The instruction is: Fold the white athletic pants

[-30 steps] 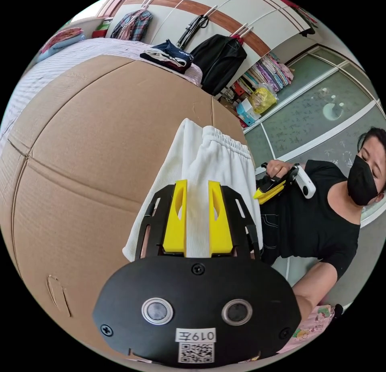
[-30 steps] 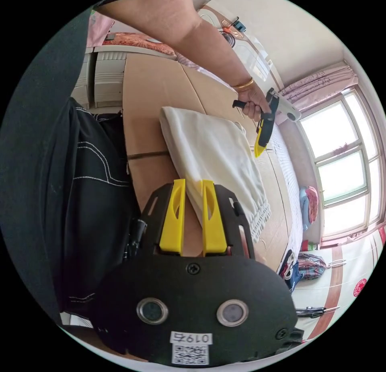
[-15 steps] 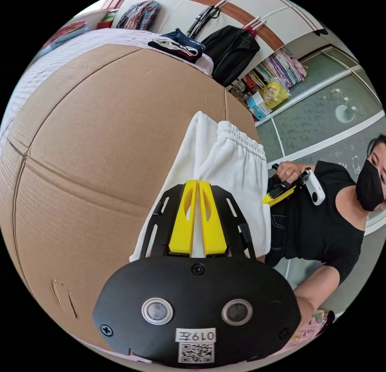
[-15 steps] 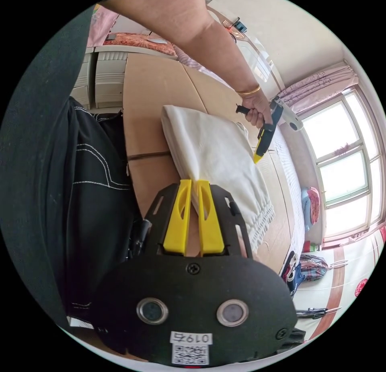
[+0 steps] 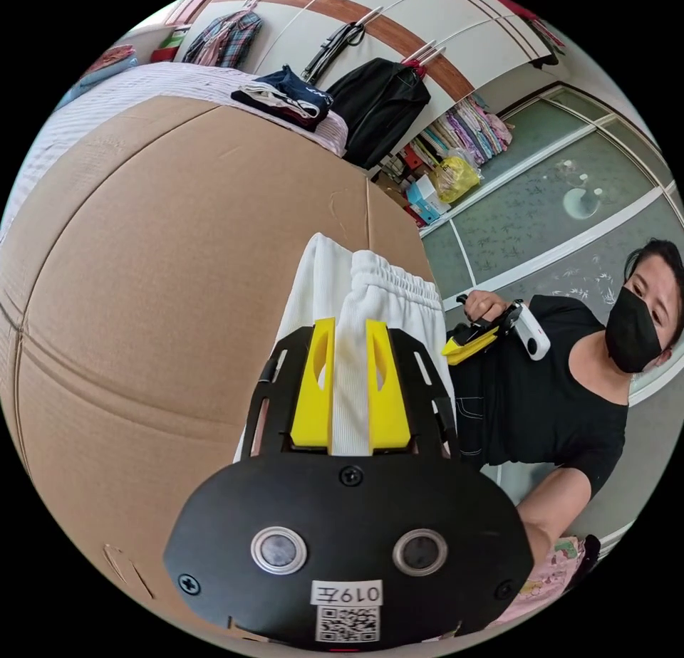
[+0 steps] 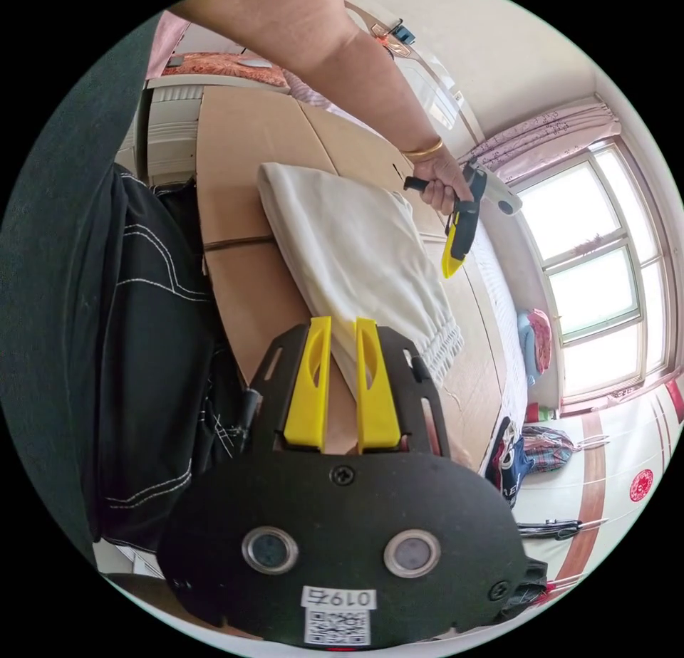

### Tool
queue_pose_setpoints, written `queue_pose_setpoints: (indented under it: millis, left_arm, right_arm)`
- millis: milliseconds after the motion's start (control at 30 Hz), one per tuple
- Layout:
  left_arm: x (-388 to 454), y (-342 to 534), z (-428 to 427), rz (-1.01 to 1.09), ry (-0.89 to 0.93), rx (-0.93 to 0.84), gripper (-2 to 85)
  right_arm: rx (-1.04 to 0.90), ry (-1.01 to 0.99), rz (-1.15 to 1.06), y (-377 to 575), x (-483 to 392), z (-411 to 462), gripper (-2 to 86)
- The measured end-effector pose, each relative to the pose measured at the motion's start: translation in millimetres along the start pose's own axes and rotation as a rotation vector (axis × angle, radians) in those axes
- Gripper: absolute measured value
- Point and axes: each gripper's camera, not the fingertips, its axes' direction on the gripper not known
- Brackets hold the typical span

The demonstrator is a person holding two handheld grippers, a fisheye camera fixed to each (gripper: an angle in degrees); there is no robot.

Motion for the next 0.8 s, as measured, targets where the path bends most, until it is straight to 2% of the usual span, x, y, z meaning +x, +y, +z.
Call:
queue_pose_setpoints:
  millis: [300,467,633,800]
  left_arm:
    - [2,-43,35,0.045,-0.005,-0.114,1.8]
    - [0,-52,38,0.027,-0.06,-0.102,1.0]
    - [-1,-57,40,0.024,-0.022,-0.096,0.9]
    - [-3,-63,29,0.02,0.038,-0.015,0.8]
  right_arm:
    - [0.002,0.016,-0.004,0,-1,12,1.4]
    - [-0.004,-0.013,0.004,2,1,15,-0.4]
    - [0.009,0.027,-0.004,4,-4,14,0.3]
    - [0.018,0.04,0.023,13,2,7,2.1]
